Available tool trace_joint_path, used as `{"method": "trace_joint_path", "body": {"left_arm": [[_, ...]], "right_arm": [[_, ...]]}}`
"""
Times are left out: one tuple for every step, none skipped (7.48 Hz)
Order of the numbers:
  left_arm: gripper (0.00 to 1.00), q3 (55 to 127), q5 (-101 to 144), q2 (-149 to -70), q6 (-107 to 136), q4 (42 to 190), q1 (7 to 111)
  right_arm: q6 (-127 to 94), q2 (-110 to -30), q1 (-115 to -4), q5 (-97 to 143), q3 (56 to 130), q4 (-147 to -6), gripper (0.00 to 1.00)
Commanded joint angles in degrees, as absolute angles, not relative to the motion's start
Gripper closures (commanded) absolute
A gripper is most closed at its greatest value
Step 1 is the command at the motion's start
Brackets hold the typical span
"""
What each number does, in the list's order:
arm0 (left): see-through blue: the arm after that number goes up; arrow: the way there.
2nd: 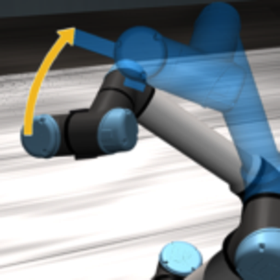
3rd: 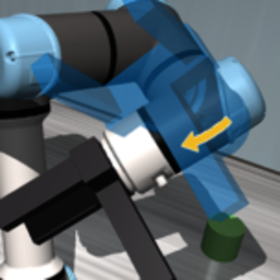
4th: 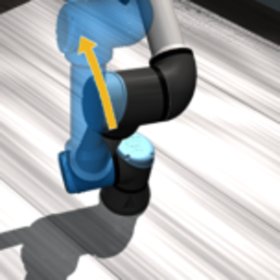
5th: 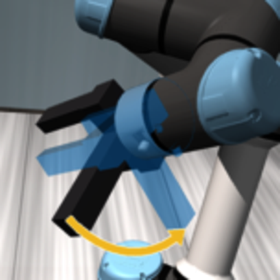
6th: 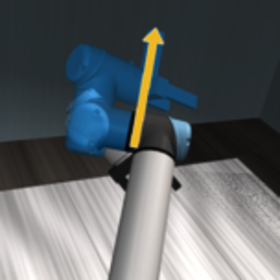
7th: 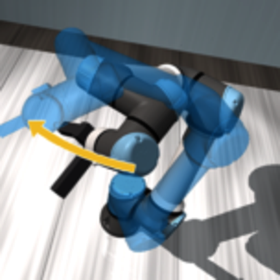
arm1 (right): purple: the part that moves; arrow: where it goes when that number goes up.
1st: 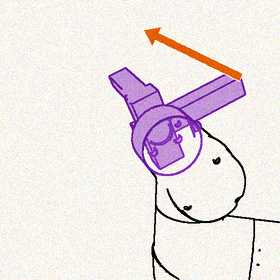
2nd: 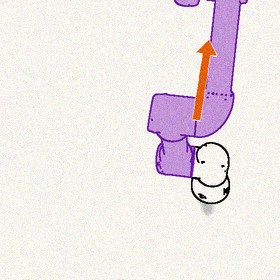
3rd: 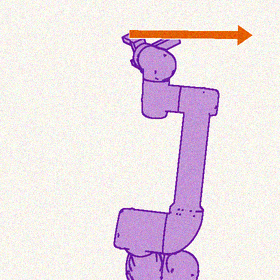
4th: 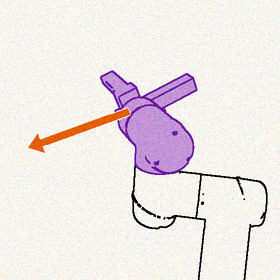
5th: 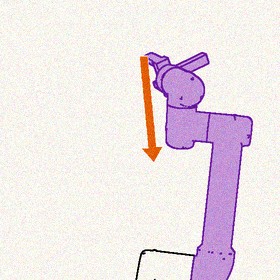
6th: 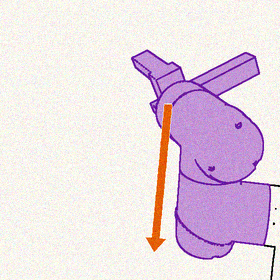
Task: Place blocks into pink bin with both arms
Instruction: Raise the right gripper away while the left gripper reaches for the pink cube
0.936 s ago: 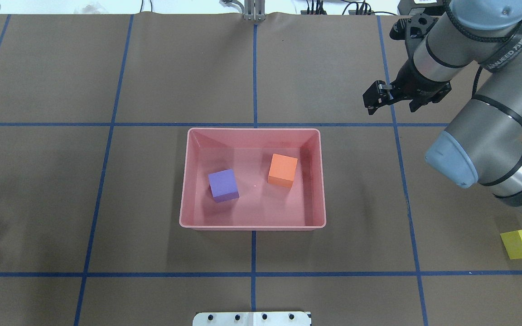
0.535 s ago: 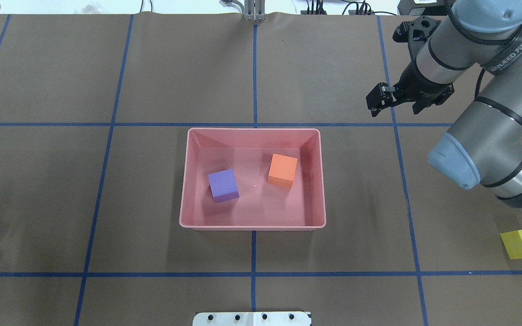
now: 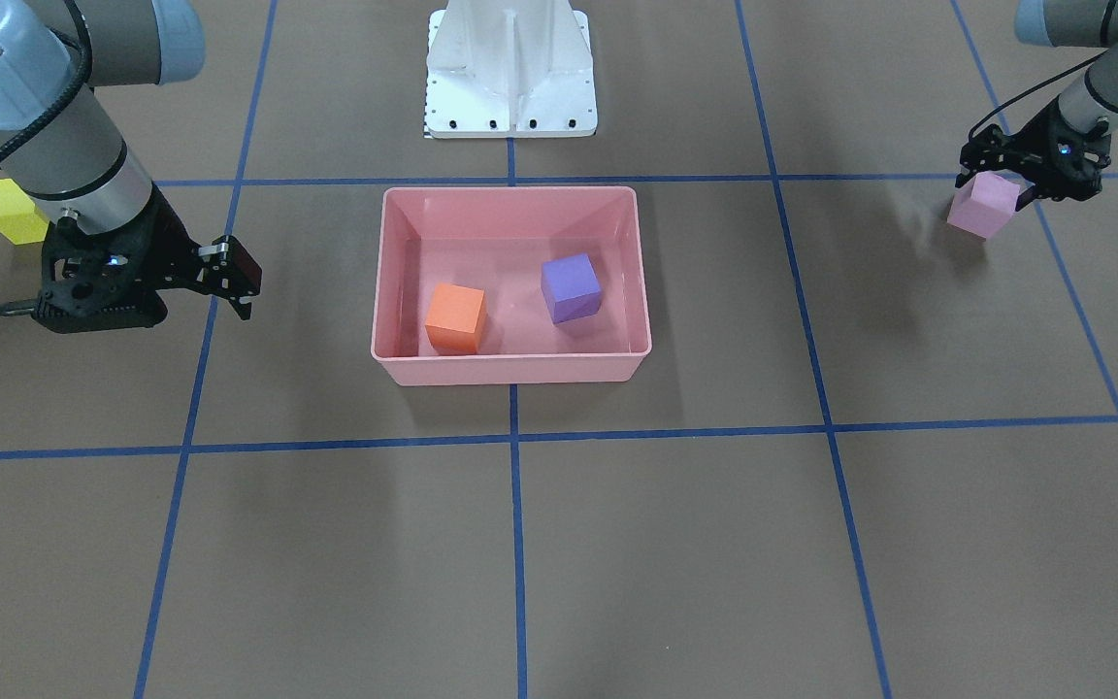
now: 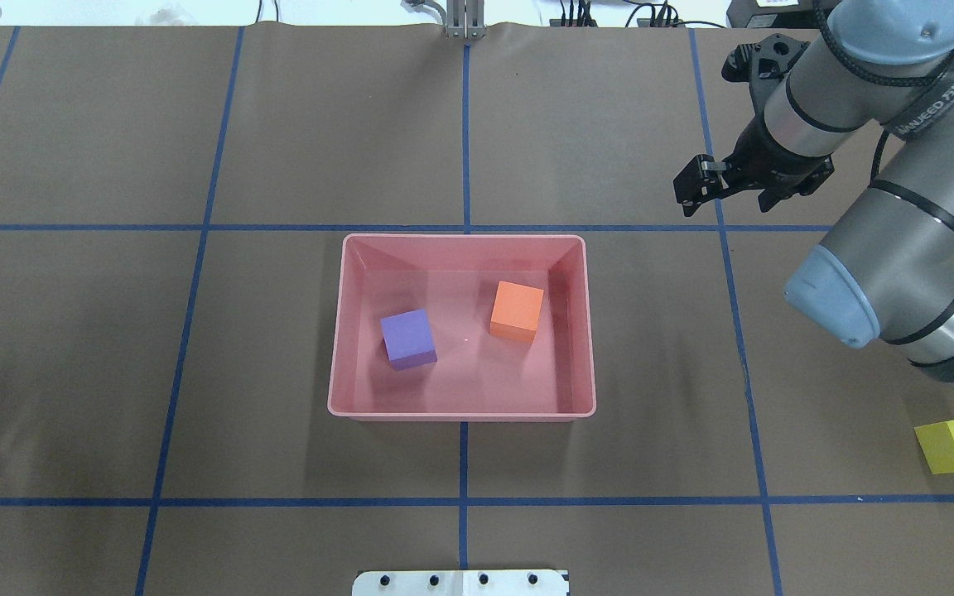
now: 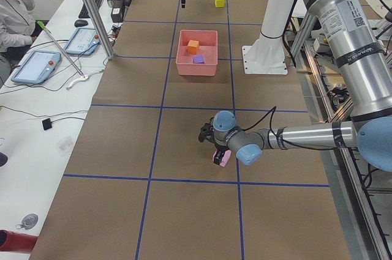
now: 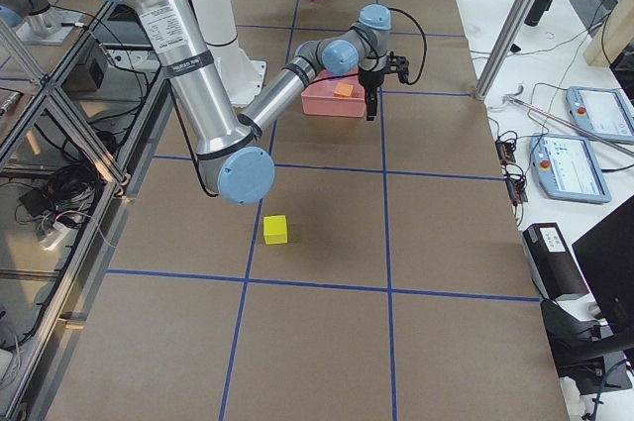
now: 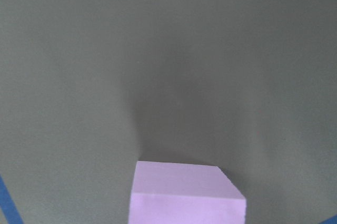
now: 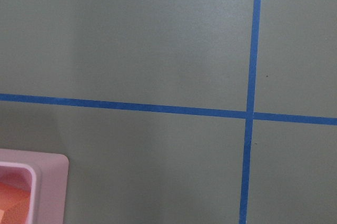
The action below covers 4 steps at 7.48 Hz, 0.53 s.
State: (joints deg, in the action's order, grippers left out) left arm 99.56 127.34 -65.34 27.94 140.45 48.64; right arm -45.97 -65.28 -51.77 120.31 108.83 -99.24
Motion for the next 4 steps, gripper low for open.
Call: {"method": "trace_joint_path", "body": {"left_arm": [[0.32, 98.9, 127.2, -66.1, 28.0, 140.4, 47.6], [0.45, 98.4, 127.2, -67.1, 28.0, 140.4, 47.6], [0.51, 98.5, 127.4, -69.1, 28.2, 140.2, 47.6], [0.52, 99.3, 129.3, -71.2, 28.5, 139.7, 47.7]], "right_arm": [[-46.0, -65.4, -51.8, 120.2, 108.8, -99.2, 0.00], [-46.0, -65.4, -51.8, 120.2, 108.7, -99.2, 0.00], [-45.7, -65.6, -51.8, 120.2, 108.8, -99.2, 0.00], [-43.9, -65.9, -51.9, 120.2, 108.7, -99.2, 0.00]]}}
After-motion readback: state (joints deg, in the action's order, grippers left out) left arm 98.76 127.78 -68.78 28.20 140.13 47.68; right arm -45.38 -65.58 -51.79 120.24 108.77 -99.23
